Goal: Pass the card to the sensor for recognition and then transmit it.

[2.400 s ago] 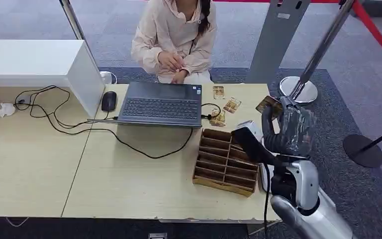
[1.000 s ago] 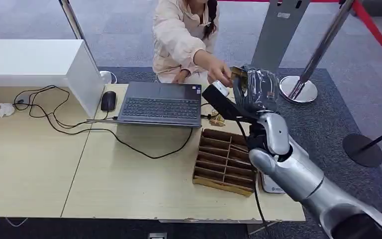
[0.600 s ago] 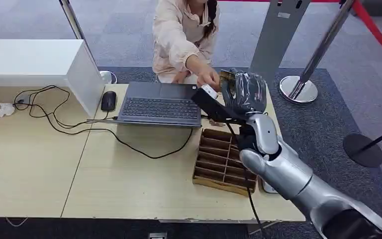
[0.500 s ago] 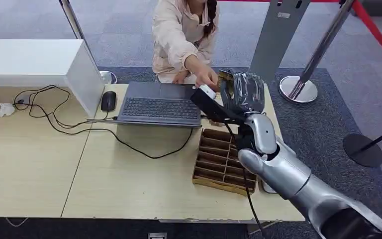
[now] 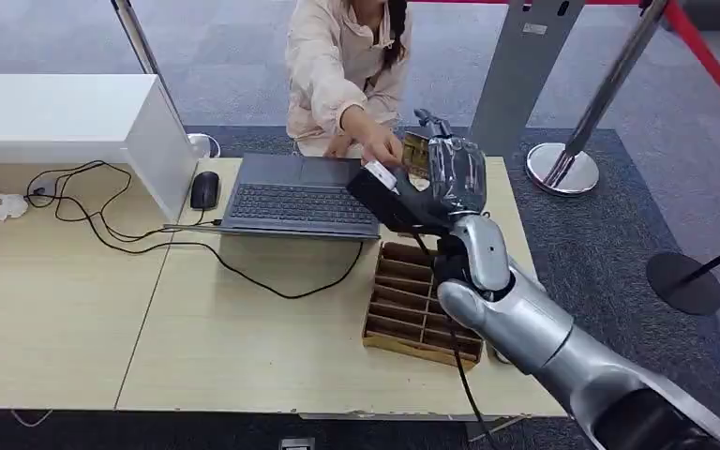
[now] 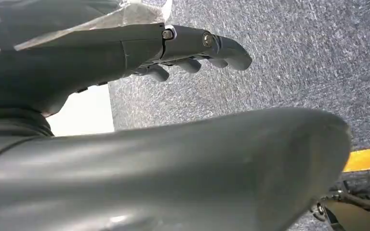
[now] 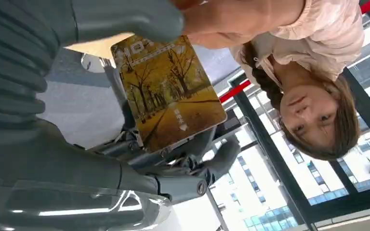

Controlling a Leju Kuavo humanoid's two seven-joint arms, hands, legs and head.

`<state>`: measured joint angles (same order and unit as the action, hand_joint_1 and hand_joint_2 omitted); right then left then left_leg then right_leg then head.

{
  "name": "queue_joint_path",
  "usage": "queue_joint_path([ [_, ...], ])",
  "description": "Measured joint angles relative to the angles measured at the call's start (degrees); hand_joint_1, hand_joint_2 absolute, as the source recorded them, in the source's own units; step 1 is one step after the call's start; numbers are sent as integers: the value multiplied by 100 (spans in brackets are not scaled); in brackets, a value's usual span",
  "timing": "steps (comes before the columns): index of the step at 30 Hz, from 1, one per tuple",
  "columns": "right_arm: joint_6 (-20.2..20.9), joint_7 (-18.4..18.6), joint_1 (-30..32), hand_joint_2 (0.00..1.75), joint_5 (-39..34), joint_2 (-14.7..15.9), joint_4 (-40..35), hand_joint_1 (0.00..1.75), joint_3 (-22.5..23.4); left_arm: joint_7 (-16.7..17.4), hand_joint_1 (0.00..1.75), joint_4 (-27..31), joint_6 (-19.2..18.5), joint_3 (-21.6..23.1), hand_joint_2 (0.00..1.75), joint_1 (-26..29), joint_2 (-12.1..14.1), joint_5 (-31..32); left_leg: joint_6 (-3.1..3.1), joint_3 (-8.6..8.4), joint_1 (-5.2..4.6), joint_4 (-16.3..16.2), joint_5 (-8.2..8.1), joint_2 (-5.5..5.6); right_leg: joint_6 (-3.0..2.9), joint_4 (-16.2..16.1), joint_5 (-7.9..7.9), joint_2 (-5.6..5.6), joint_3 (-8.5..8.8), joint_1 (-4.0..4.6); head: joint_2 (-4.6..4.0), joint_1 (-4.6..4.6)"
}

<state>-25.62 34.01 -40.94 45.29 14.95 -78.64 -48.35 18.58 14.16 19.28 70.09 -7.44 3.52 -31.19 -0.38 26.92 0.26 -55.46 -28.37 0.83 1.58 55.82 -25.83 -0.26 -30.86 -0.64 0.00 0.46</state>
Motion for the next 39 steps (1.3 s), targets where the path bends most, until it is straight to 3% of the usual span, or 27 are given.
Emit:
queue_joint_path([
  [15,-544,66,650,175,31,160,-1041,0,179,138,0,0,61,0,0,36,0,-206,0,-7,-2,0,0,-1,0,-1,0,1,-1,1,0,-2],
  [16,-633,66,746,0,9,190,-1125,0,220,146,0,0,72,0,0,37,0,-212,0,-7,-1,-1,0,-1,0,-2,0,1,1,1,0,2],
  [23,-1336,164,1422,0,112,345,-1672,0,665,236,0,0,122,0,0,68,0,-260,0,-5,-3,0,-1,-4,0,-2,0,5,-3,1,0,-2],
  [27,-1366,124,1787,0,324,444,-2001,0,910,294,0,0,146,0,0,78,-2,-278,0,-5,-3,-1,-2,-6,0,-3,0,4,-2,1,0,4],
  [31,-1366,-228,2146,0,68,448,-2337,0,1170,313,0,0,181,-4,0,92,-4,-293,0,-7,-2,-1,-2,-9,0,-3,0,6,-2,1,0,0],
  [32,-1351,-301,2251,175,24,461,-2443,0,1239,313,0,0,190,-9,0,98,-4,-306,0,-5,-2,-1,-2,-9,0,-3,0,6,-3,1,0,2],
  [39,-1220,-140,2616,175,586,640,-2892,0,1406,324,0,0,201,-17,0,111,-7,-319,0,-6,-2,-1,-2,-11,-1,-3,0,7,-3,1,0,0],
])
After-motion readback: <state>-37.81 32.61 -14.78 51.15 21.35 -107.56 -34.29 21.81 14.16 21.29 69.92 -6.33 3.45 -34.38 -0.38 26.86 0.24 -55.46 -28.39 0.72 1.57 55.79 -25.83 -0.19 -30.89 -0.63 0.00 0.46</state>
